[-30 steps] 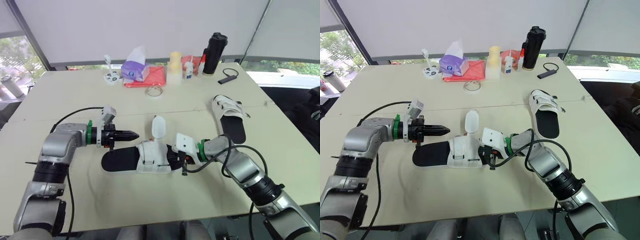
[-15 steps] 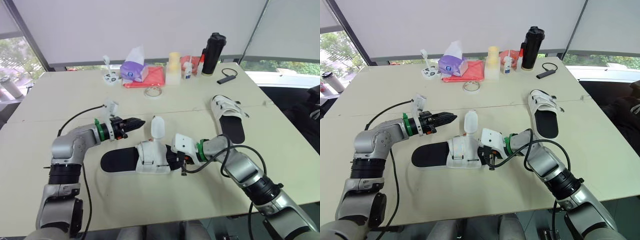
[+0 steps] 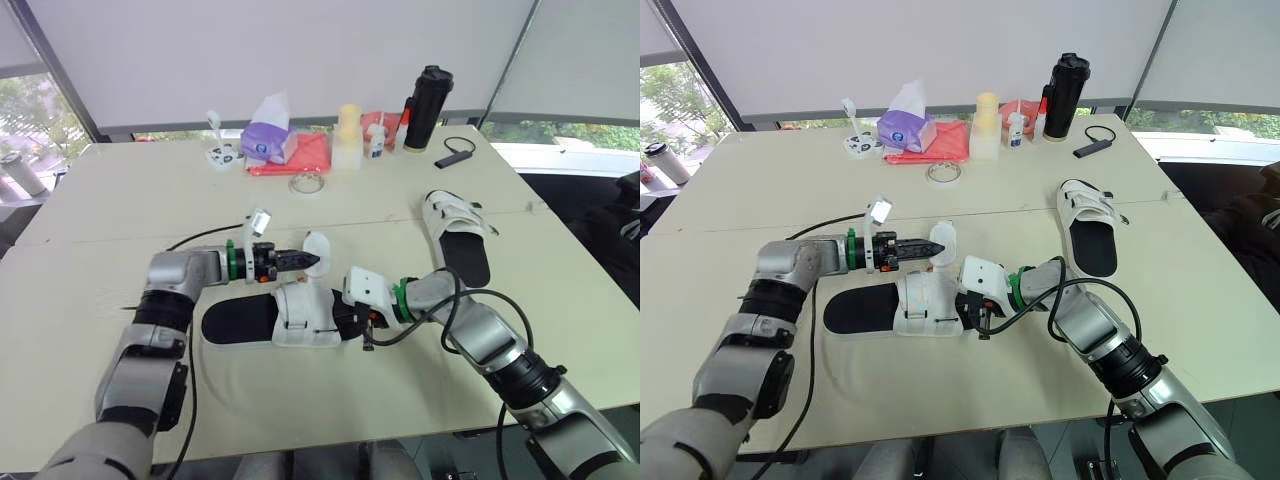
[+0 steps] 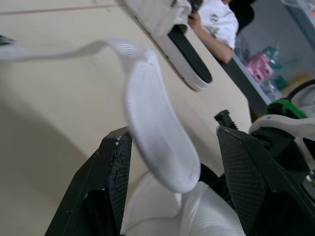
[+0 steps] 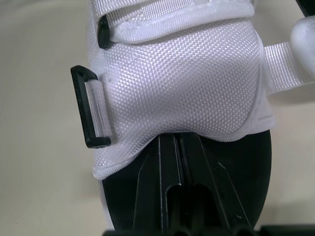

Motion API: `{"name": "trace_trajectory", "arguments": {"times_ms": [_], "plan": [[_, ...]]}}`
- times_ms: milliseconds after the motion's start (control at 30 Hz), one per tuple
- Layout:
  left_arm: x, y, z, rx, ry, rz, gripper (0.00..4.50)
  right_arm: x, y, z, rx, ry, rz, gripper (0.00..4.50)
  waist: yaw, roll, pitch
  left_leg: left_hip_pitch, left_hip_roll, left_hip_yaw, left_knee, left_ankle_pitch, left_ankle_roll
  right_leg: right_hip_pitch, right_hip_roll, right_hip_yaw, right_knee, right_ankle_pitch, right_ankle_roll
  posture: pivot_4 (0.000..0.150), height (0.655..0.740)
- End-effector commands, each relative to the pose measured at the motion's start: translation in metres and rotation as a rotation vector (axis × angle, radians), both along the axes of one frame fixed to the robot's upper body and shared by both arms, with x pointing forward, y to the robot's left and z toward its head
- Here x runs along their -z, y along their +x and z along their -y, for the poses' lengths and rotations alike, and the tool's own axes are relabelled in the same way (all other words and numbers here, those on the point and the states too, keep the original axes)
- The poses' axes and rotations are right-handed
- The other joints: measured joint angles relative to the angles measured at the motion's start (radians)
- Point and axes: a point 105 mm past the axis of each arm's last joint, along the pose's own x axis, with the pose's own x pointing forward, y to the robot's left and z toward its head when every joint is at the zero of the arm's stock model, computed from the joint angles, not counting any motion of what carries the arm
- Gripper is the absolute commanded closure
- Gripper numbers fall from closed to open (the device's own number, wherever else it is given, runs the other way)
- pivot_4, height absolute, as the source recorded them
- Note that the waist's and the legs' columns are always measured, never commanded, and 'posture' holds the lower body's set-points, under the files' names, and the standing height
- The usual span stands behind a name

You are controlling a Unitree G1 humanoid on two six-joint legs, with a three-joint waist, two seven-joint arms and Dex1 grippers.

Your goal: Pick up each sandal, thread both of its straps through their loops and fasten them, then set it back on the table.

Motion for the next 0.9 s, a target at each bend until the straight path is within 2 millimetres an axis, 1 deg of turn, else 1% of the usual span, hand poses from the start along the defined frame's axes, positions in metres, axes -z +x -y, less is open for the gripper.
{"name": "trace_trajectory", "arguments": {"times_ms": [33,200,233,400,467,633,900], "plan": [[-0.006,0.005,0.011,0.033,-0.022,0.006,1.73,0.019,0.002,0.012,0.060,-0.064,-0.046,4.50,0.000,0.000,0.000,0.000,0.000,0.000,0.000,0.000,0.000,0.000,0.000,0.000,0.000,0.000,0.000,0.150,0.7400],[-0.008,0.018,0.029,0.002,-0.082,-0.027,1.73,0.018,0.002,0.014,0.070,-0.063,-0.045,4.50,0.002,-0.001,0.000,0.000,0.000,0.000,0.000,0.000,0.000,0.000,0.000,0.000,0.000,0.000,0.001,0.150,0.7400],[-0.008,0.021,0.032,-0.009,-0.090,-0.029,1.73,0.018,0.002,0.014,0.071,-0.063,-0.045,4.50,0.002,-0.001,0.000,0.000,0.000,0.000,0.000,0.000,0.000,0.000,0.000,0.000,0.000,-0.002,0.004,0.150,0.7400],[-0.017,0.032,0.038,-0.073,-0.169,-0.049,1.73,0.018,0.002,0.014,0.076,-0.062,-0.043,4.50,0.001,-0.001,0.001,0.000,0.000,0.000,0.000,0.000,0.000,0.000,0.000,0.000,0.000,-0.002,0.004,0.150,0.7400],[-0.020,0.035,0.039,-0.088,-0.184,-0.048,1.73,0.018,0.002,0.014,0.076,-0.063,-0.043,4.50,0.001,-0.001,0.001,0.000,0.000,0.000,0.000,0.000,0.000,0.000,0.000,0.000,0.000,-0.002,0.005,0.150,0.7400],[-0.035,0.043,0.038,-0.134,-0.261,-0.052,1.73,0.018,0.002,0.014,0.080,-0.062,-0.043,4.50,0.001,-0.001,0.001,0.000,0.000,0.000,0.000,0.000,0.000,0.000,0.000,0.000,0.000,-0.002,0.005,0.150,0.7400],[-0.052,0.051,0.029,-0.180,-0.312,-0.024,1.73,0.018,0.002,0.014,0.077,-0.063,-0.044,4.50,0.000,-0.001,0.001,0.000,0.000,0.000,0.000,0.000,0.000,0.000,0.000,0.000,0.001,-0.002,0.005,0.150,0.7400]]}}
